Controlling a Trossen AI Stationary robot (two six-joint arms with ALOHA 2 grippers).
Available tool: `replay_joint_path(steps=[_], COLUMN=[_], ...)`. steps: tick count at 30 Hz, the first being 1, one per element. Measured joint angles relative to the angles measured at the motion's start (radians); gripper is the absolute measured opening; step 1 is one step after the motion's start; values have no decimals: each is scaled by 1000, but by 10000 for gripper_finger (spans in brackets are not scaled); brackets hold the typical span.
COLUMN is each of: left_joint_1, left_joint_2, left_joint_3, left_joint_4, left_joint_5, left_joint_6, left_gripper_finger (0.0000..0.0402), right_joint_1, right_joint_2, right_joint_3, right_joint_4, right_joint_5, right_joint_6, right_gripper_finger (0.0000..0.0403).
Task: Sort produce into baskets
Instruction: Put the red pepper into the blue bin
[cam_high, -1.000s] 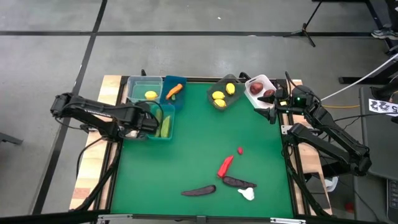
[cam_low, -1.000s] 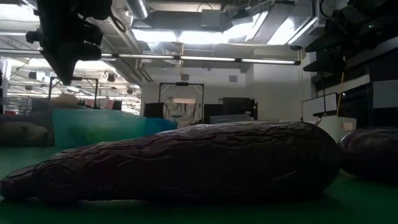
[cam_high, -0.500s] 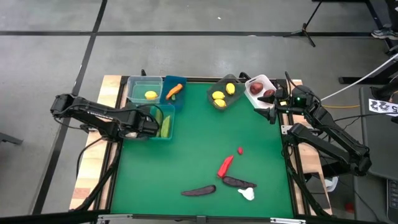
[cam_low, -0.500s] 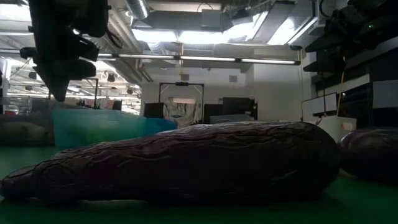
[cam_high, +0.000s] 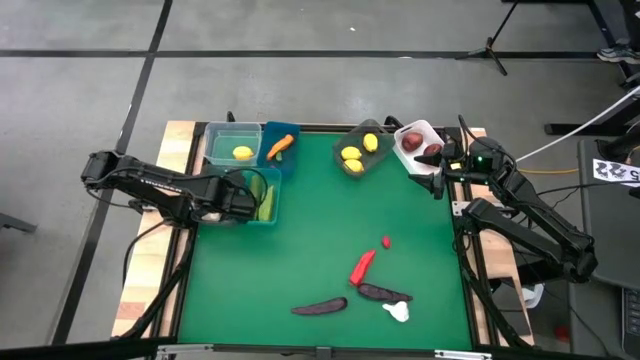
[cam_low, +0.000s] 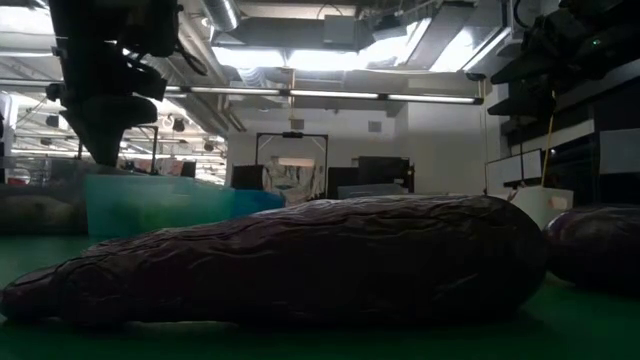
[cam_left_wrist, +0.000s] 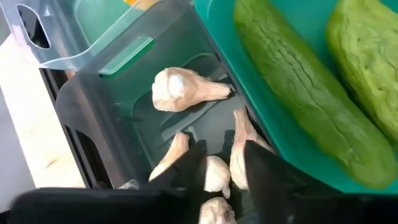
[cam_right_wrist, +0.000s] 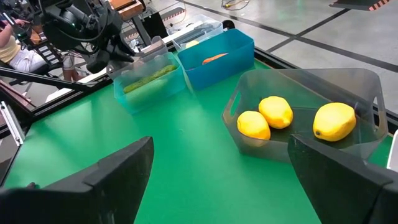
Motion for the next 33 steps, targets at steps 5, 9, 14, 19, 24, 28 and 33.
replay_joint_path(steps=[5,9,14,19,24,28,33], left_joint_1=[0,-11,-52,-63,-71,-74,-84], left_joint_2=[0,0,-1,24,147,292,494], left_joint_3=[36,136,232,237,237,244,367], left_joint_4=[3,44,348,829,1013,1137,1167], left_joint_5=[41,36,33,31,-14,-23,-27], left_joint_6=[62,152,411,570,656,670,689], left_gripper_finger=[171,199,206,207,207,207,207], right_joint_1=[0,0,0,0,0,0,0], right_joint_2=[0,0,0,0,0,0,0], right_joint_3=[0,0,0,0,0,0,0], right_joint_4=[1,1,2,1,-3,-5,-5], right_joint_5=[0,0,12,52,52,52,52], right_joint_6=[0,0,0,-1,0,0,0], right_gripper_finger=[369,369,369,369,369,369,369])
